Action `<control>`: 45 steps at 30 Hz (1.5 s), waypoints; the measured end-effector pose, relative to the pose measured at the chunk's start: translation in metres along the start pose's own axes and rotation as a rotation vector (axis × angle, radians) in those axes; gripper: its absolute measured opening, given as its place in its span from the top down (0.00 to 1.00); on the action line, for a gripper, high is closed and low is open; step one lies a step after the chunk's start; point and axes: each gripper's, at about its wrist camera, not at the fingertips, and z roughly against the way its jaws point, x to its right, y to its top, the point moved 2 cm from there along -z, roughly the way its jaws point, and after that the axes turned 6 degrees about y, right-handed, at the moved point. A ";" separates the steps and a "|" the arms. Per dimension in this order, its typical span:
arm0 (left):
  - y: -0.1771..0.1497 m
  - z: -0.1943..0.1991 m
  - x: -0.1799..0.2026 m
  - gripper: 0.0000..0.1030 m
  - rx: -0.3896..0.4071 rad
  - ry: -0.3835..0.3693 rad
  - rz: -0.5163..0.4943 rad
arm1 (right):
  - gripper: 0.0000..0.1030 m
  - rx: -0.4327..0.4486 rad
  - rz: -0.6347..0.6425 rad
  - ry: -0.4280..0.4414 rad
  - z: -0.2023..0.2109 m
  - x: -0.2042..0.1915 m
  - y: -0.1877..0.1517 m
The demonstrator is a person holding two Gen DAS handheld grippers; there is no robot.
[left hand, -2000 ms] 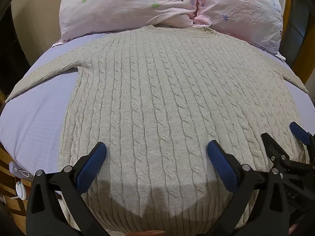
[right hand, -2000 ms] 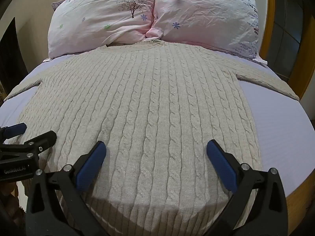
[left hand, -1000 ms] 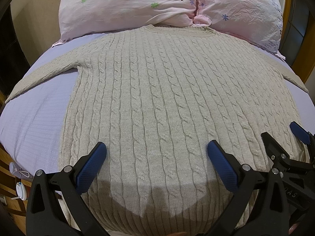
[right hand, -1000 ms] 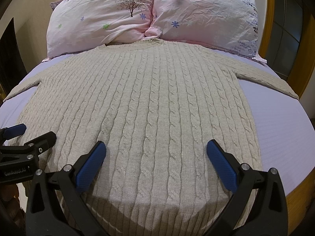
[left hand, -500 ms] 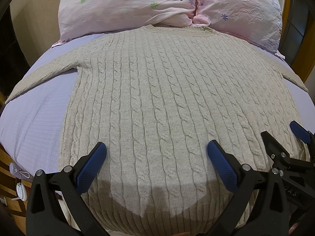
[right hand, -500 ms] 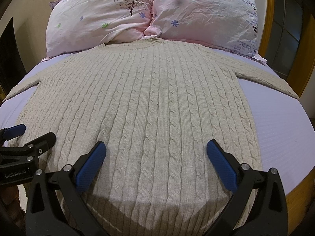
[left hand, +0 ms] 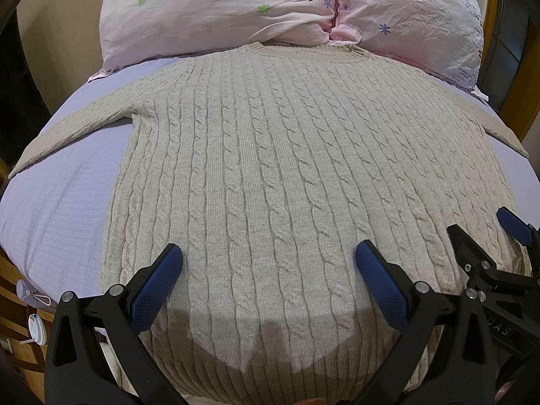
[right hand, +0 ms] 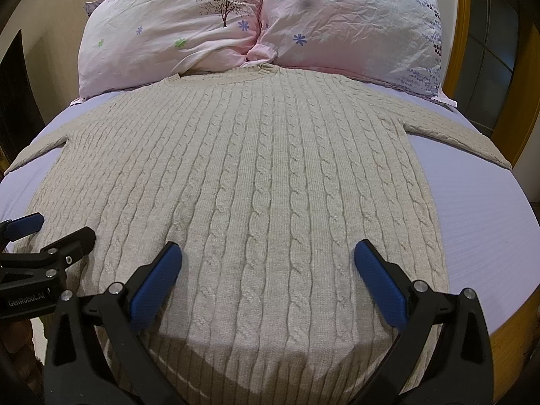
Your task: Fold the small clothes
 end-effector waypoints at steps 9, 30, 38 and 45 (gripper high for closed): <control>0.000 0.000 0.000 0.01 0.000 0.000 0.000 | 0.02 -0.003 0.000 0.000 -0.001 -0.002 0.001; -0.003 -0.001 0.002 0.01 -0.002 -0.007 -0.010 | 0.02 -0.005 0.043 0.050 0.000 0.002 -0.002; 0.010 0.007 -0.035 0.01 0.051 -0.264 0.066 | 0.02 0.166 -0.494 0.157 0.047 0.182 0.045; 0.033 0.015 -0.102 0.01 0.231 -0.421 0.237 | 0.43 0.232 -1.060 0.040 0.046 0.388 0.034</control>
